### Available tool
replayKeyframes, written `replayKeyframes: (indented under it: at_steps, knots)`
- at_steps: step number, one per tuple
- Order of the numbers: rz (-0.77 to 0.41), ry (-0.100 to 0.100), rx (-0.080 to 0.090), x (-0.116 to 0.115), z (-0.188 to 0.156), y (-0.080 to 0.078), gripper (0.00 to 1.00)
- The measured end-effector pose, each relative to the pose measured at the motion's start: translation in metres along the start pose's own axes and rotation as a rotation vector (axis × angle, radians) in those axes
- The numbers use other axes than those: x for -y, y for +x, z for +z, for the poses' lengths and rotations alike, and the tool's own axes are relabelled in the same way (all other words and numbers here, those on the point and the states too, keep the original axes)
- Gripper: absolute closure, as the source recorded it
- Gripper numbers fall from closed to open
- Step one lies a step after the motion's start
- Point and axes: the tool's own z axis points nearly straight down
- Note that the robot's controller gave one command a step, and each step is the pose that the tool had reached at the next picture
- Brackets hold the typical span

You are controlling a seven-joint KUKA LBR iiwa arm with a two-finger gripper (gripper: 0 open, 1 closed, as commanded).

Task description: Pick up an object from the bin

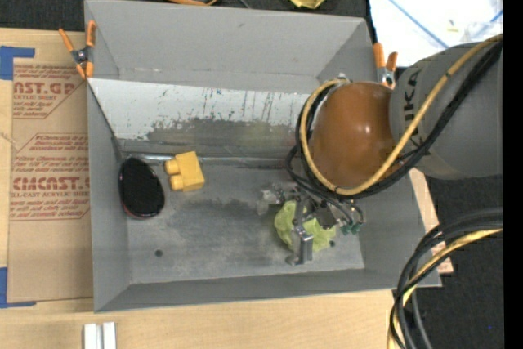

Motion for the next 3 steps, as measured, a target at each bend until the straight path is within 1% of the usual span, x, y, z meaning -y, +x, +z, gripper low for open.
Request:
replayKeyframes:
  at_steps: [1,2,3]
  knots:
    - [-0.051,0.005,0.003,0.083,0.058,-0.003,0.0]
    - [0.011,-0.002,0.011,0.075,0.032,0.004,0.0]
    - [-0.056,0.006,0.014,0.084,-0.046,0.005,0.0]
